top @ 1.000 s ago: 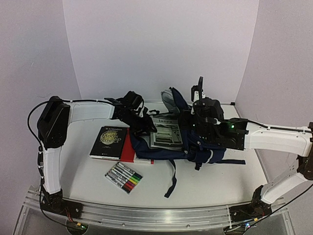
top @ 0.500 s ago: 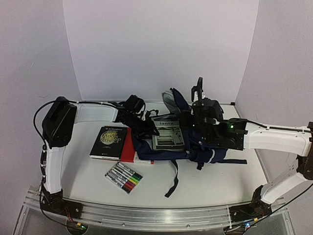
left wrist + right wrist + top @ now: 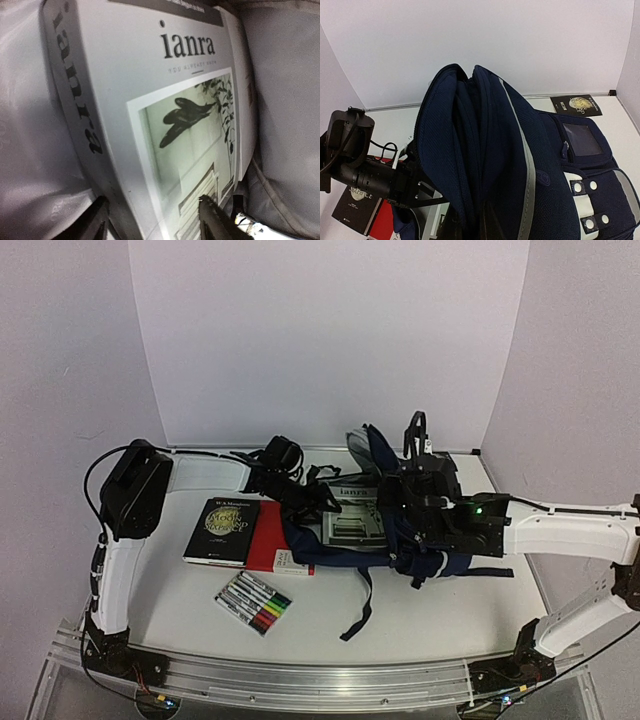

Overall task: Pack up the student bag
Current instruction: Place the book in the student bag.

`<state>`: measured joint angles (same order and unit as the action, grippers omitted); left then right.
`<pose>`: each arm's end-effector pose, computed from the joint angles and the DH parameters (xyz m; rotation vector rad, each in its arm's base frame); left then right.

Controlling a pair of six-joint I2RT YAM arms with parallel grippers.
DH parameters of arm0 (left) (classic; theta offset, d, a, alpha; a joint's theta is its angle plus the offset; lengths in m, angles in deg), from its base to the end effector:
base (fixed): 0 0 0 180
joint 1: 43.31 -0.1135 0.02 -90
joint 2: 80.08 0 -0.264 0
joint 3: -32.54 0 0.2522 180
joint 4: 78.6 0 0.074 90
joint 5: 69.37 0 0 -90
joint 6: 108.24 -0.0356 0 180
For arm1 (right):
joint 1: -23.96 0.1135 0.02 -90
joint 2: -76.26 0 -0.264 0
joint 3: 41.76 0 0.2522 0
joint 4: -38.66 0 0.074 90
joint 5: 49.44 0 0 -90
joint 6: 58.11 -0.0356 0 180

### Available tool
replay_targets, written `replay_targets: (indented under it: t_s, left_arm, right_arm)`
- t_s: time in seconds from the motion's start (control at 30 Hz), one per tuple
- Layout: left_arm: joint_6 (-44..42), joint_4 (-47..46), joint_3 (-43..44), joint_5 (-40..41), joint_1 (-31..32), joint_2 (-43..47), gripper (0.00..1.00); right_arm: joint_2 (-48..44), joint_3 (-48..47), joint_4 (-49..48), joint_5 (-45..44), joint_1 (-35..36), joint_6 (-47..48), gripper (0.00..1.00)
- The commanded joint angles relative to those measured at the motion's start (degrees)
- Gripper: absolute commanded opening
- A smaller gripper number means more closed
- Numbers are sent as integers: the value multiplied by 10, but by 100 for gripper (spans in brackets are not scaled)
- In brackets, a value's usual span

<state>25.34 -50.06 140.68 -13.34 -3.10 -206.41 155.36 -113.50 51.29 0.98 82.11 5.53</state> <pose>0.3590 -0.3296 0.1721 0.2436 2.6655 -1.3079 0.1858 0.2560 0.3058 -0.0566 1.8524 0.3677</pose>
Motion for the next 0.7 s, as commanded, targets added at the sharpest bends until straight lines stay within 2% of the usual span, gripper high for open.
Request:
replay_targets:
  t_s: [0.0,0.17,0.27,0.37,0.5,0.6,0.67]
  left_arm:
    - [-44,33,20,5,-6,77,77]
    - [-67,87,-34,9,-41,174,88]
    - [-76,112,-95,8,-95,228,91]
    - [-90,157,-147,23,-156,267,92]
    - [-102,173,-228,24,-244,304,95]
    - [-99,156,-282,21,-305,329,97]
    - [-97,141,-312,16,-332,335,97]
  right_arm:
    - [-30,26,-74,-49,-2,-49,0]
    - [-26,31,-16,-38,-2,-77,0]
    - [-22,18,10,5,-2,-74,4]
    - [-24,-6,53,44,-2,-66,19]
    - [-34,-48,90,97,-1,-50,60]
    - [-27,-85,98,121,17,-48,73]
    - [-3,-112,96,139,31,-55,77]
